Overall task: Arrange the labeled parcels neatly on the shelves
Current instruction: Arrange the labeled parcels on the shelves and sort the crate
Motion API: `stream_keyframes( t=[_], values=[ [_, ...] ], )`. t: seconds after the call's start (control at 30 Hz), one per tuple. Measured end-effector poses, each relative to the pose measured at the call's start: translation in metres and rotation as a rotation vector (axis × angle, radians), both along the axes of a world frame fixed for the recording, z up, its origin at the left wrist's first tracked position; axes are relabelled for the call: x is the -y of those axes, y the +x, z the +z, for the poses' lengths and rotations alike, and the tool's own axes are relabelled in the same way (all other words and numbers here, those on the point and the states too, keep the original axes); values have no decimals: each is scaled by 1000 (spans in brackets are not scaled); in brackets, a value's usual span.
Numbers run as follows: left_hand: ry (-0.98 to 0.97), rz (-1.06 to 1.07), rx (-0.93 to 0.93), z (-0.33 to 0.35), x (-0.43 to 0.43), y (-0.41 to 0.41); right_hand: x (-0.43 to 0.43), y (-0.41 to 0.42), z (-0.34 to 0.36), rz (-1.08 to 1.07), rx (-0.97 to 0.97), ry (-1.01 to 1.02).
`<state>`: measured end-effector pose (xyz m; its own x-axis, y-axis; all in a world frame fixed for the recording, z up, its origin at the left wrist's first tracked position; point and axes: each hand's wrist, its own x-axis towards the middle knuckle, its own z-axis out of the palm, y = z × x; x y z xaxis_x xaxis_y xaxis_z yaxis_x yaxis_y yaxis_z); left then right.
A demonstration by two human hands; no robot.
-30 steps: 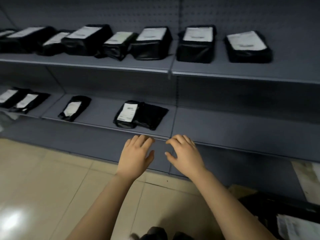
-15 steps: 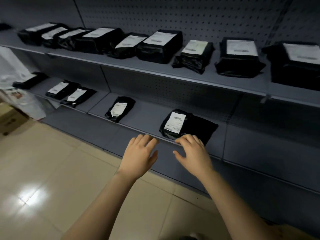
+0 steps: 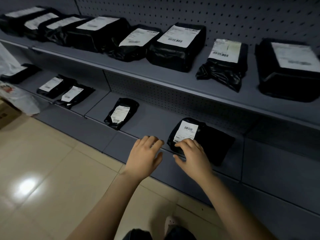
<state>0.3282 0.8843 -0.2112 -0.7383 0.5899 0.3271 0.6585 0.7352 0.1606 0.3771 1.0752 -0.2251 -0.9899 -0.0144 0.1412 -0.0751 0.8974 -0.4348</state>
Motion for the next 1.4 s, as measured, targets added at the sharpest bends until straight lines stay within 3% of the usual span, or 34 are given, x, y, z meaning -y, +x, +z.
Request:
stream_keyframes(
  t=[0.17,0.37,0.57,0.77,1.03,1.2,1.4],
  values=[
    [10,-68,41,-17,-1,-33,3,-16,-14,-73,52,-39],
    [4,-222,93,-52,-2,-79,10,-25,-46,-304,80,-81],
    [-31,-389,155,-111,8,-138,9,-34,-90,-560,132,-142],
    [-92,-457,244,-164,-9,-171,0,-57,-145,-682,186,-212],
    [-112,-378,465,-226,-67,-177,-13,-87,-216,-755,168,-246],
    [-91,-294,658,-249,-72,-169,-6,-91,-234,-678,149,-295],
    [-22,-143,621,-244,-46,-182,8,-93,-234,-456,178,-361]
  ],
)
